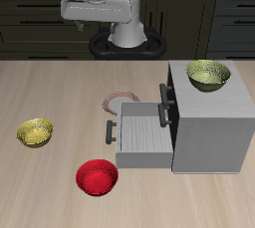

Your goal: Close the bottom drawer of the white cabinet

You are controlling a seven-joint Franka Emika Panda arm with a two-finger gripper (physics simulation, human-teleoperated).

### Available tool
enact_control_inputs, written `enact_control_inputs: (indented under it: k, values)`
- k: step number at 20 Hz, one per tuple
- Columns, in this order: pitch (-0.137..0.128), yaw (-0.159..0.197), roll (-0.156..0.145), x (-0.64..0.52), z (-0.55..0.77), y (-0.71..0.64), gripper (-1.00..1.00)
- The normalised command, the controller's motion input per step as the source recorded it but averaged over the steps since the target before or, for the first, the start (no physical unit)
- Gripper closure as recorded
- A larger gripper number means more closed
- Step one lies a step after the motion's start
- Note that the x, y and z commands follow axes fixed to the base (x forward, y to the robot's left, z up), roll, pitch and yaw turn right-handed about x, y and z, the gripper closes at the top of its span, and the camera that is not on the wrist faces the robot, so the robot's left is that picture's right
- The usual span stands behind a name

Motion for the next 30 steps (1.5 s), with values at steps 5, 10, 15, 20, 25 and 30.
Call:
enact_control_inputs:
  k: [5,10,15,20,25,30]
  values:
    - [-0.027,0.019,-0.019,0.17,0.18,-0.15,-1.0]
    - [-0.022,0.034,-0.033,0.27,0.19,-0.25,-1.0]
    - [-0.019,0.026,0.005,0.31,0.15,-0.18,-1.0]
    - [-0.009,0.006,0.032,0.32,0.09,-0.04,-1.0]
    - [0.0,-0.001,0.014,0.31,0.05,0.0,-1.0]
    - [0.026,0.018,0.014,0.39,-0.11,-0.13,-1.0]
